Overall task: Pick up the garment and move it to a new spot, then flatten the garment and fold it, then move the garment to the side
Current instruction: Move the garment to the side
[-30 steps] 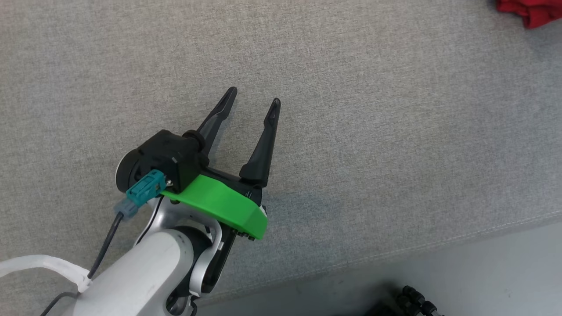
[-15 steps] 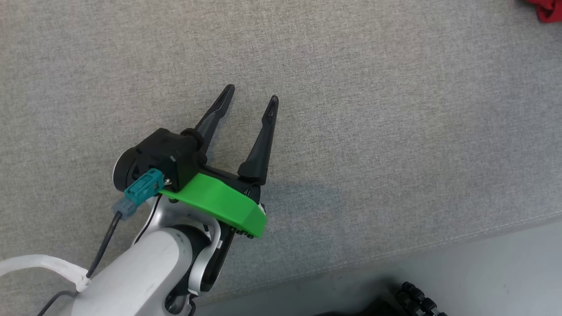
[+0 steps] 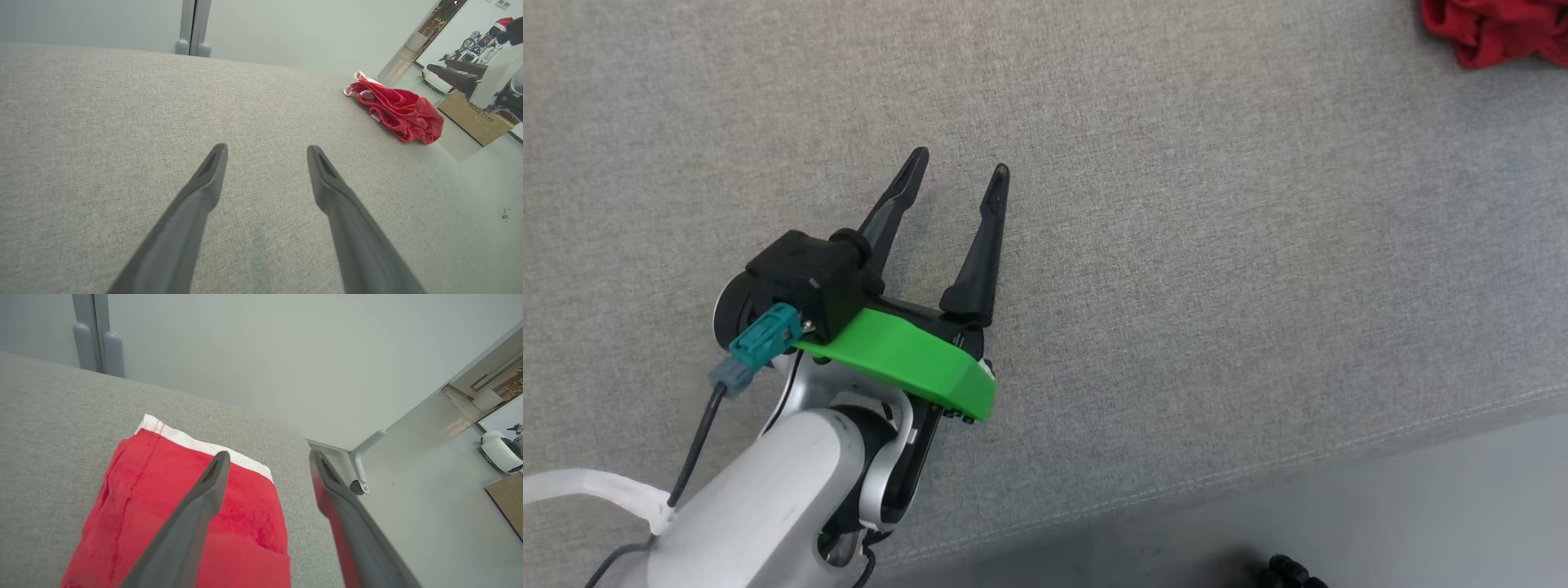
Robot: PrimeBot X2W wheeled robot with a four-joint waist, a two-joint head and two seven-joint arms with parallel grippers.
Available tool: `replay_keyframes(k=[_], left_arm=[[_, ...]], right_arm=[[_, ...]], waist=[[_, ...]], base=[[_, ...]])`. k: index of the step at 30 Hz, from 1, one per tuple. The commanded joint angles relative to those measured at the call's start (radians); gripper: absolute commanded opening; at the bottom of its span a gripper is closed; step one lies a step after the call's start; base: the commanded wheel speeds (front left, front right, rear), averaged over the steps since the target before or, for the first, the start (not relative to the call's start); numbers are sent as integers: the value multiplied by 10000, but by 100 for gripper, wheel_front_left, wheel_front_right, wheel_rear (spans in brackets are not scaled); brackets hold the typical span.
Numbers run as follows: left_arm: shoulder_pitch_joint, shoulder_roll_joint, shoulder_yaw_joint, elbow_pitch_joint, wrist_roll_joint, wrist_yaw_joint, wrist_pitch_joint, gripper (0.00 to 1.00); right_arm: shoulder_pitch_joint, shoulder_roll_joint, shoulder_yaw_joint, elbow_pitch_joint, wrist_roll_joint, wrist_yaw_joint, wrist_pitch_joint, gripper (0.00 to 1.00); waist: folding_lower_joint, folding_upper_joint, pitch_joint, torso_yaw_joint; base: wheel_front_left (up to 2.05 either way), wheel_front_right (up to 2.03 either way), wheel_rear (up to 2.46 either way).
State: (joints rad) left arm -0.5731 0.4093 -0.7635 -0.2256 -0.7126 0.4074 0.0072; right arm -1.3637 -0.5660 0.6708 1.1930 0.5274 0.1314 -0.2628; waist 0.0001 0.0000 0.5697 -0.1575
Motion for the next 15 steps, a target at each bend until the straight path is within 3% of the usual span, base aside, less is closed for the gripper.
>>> replay_keyframes(k=[1, 6, 15], left_arm=[[159, -28, 78, 89, -141, -76, -130, 100], [334, -30, 228, 503, -244, -295, -600, 100], [1429, 112, 1058, 1667, -1132, -622, -1729, 100]], right_arm=[[409, 38, -200, -318, 21, -16, -33, 100], [1111, -6, -759, -1237, -62, -16, -36, 100], [3306, 604, -1577, -2626, 248, -14, -38, 100]], waist=[[-1, 0, -706, 76], [-1, 0, -1561, 325], [-1, 0, -3642, 978]], base=[[0, 0, 0], [0, 0, 0], [0, 0, 0]])
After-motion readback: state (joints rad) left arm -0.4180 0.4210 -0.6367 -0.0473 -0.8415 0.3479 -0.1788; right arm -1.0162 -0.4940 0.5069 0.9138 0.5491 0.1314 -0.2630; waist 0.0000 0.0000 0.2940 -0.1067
